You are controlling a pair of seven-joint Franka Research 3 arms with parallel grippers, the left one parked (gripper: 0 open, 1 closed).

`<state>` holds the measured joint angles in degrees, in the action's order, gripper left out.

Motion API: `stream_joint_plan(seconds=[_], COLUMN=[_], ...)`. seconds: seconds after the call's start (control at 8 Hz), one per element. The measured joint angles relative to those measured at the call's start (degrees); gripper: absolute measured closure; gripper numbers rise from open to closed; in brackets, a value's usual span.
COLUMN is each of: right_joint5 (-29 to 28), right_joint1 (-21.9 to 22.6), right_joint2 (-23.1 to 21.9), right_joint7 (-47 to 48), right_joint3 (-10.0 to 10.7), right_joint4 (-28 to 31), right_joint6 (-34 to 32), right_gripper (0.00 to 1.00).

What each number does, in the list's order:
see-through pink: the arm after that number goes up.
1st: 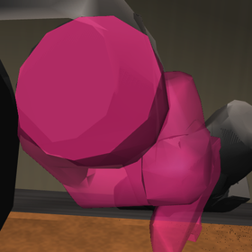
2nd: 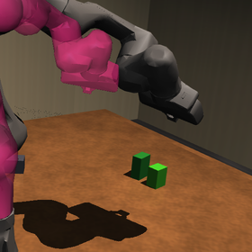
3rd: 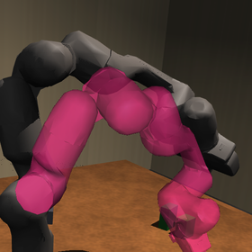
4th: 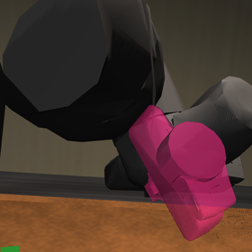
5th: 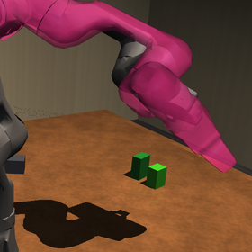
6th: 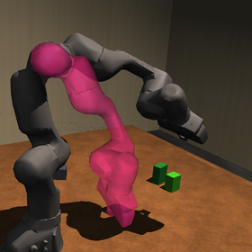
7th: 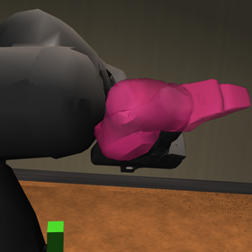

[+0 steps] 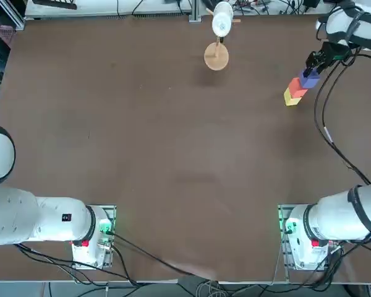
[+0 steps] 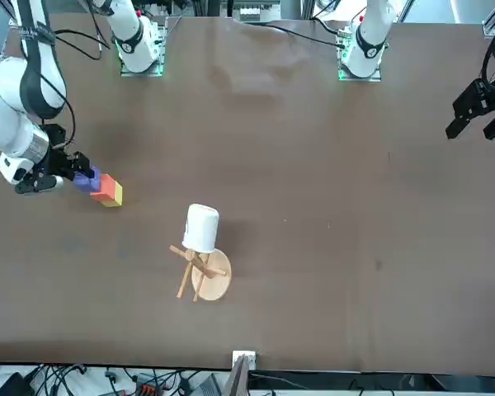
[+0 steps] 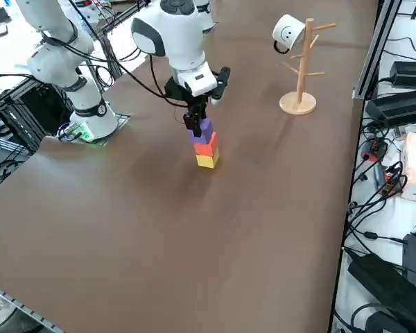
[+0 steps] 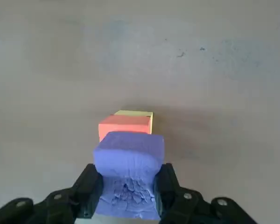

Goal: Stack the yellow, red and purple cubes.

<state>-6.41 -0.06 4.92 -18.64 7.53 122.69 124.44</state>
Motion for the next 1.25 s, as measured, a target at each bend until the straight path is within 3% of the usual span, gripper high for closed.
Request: stream_joint_plan(seconds=[1.25], right_joint5=[0.0], right_joint1=[1.2], right_joint2=[0.1], right_joint7=[0.9], right_joint3=[0.0], right_joint4=[0.8], right_joint6=[1.7], right_gripper=[0.40])
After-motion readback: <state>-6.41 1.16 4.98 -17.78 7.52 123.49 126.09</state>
